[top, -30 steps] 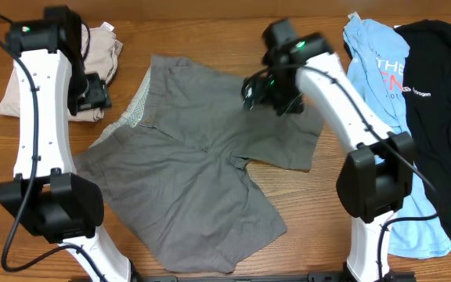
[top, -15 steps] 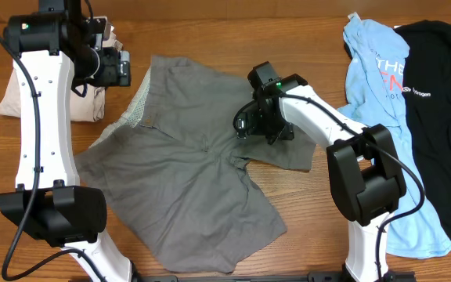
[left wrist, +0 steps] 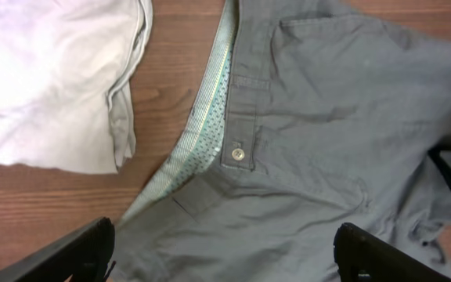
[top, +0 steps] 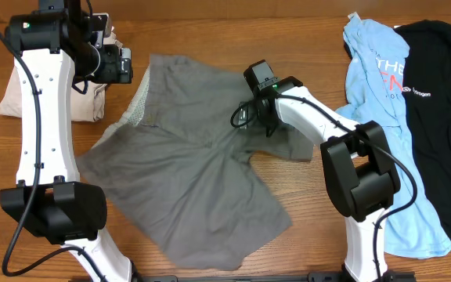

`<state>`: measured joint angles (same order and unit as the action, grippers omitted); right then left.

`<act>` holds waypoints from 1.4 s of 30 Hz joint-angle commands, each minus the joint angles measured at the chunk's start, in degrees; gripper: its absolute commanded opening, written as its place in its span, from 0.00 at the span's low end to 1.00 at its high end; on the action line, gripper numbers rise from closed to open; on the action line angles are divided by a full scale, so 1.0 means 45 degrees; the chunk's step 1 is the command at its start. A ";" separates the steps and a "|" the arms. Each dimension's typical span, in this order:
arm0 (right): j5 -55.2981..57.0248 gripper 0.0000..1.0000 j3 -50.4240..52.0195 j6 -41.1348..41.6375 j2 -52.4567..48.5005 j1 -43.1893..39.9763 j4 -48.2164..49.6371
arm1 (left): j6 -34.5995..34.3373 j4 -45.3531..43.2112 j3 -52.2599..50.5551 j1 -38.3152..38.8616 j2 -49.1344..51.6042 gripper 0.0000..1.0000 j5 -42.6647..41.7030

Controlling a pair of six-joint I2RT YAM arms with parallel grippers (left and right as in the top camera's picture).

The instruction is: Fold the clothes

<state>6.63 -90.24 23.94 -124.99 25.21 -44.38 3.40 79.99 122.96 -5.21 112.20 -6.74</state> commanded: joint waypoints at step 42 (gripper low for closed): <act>-0.2793 1.00 -1.4552 -0.0865 0.1807 -0.2696 -1.1706 | -0.2045 0.1365 0.1190 0.0000 -0.2331 1.00 0.0971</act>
<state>-1.37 -154.08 18.92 -121.54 12.80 -96.95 -3.57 84.64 126.48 -5.21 106.65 -3.55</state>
